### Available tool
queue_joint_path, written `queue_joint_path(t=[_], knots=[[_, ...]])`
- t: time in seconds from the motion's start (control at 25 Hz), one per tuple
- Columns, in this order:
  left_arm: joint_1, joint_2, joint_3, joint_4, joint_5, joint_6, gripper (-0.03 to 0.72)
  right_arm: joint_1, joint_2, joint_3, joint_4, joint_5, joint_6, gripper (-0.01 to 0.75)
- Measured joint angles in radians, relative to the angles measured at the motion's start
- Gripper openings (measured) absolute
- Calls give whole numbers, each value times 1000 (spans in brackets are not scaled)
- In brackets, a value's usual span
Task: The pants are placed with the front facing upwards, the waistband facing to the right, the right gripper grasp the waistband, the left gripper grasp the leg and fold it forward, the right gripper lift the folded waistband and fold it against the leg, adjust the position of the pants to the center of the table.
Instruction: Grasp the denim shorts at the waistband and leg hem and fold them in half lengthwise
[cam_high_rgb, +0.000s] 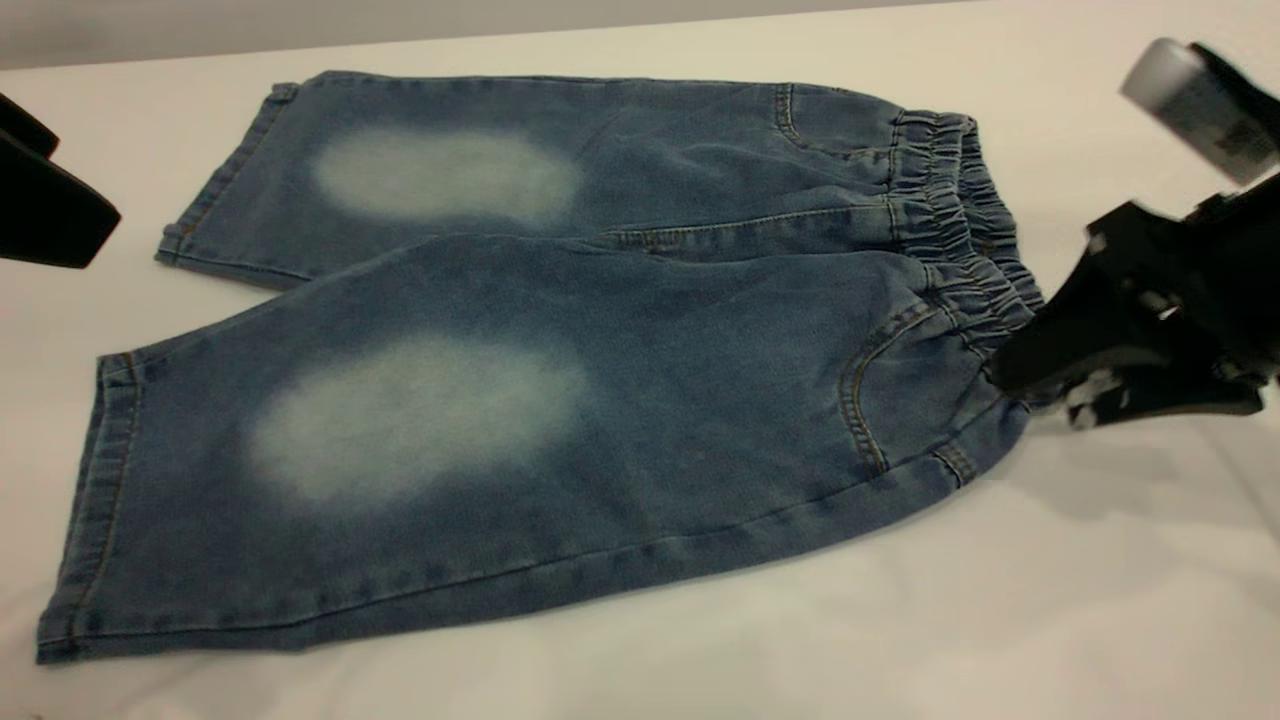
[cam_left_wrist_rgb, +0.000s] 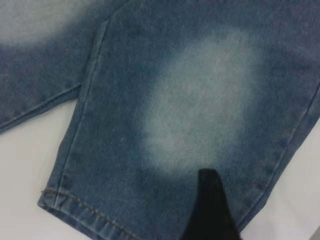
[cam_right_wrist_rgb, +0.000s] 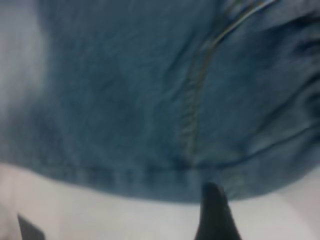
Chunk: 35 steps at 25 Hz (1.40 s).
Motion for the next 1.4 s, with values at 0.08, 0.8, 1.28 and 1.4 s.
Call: queue_joint_path(t=[0.08,0.8,1.28,1.4], knots=[[0,0,0,-1,0,0,469,-51,7,-16,-4,35,2,385],[0,0,0,-14,0,0,469,-136,95,-24,41,46,-32,385],[0,0,0,-30,-3,0,469,-136,207,-32,188,107,-144,381],[0,0,0,-30,-3,0,469,-136,231,-57,188,128,-144,376]])
